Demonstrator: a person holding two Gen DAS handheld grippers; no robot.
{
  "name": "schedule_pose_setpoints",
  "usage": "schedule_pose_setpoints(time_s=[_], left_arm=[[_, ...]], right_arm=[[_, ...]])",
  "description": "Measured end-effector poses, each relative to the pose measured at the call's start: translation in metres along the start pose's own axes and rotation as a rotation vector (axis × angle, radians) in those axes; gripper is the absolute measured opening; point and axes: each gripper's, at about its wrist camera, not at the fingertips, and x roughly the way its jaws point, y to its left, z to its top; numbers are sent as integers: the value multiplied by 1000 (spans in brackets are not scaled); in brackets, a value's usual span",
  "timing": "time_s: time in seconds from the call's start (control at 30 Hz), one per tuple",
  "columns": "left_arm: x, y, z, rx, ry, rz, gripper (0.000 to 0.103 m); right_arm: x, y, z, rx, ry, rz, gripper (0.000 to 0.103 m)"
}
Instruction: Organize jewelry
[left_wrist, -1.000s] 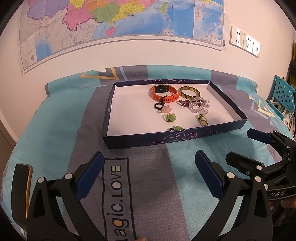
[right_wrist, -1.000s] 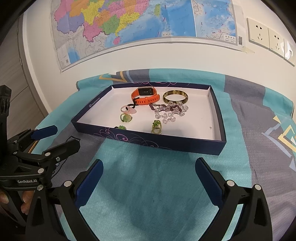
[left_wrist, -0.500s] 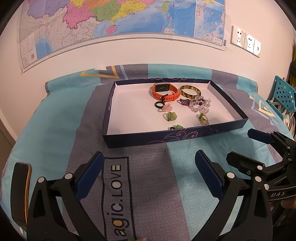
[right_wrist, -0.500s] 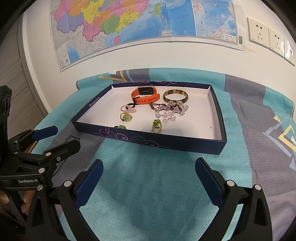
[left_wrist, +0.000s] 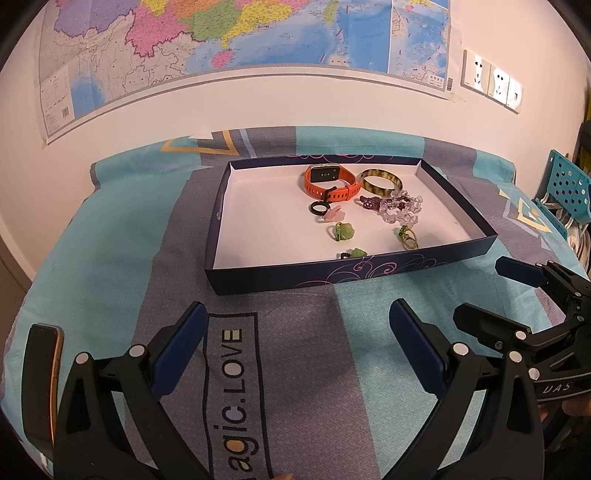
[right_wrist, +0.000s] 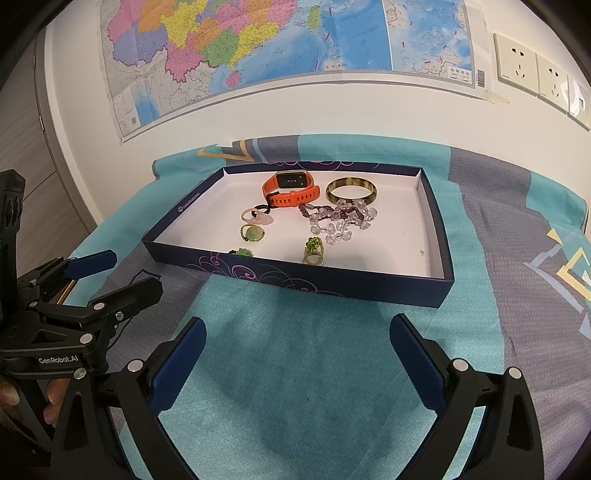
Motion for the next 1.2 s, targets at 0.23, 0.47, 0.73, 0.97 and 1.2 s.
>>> schedule_pose_setpoints(time_s=[0.23,0.47,0.73,0.97,1.2], left_arm=[[1,0,0,1,2,-1,97],[2,0,-1,1,4,0,97],[4,0,-1,0,9,-3,97],[5,0,-1,-3,15,-5,97],[6,-1,-1,-1,18,-4,97]], right_arm=[[0,0,0,1,1,0,96],[2,0,0,0,6,3,96],[3,-2,1,6,6,3,96],[3,-2,1,5,10,2,96],[3,-4,1,10,10,4,96]])
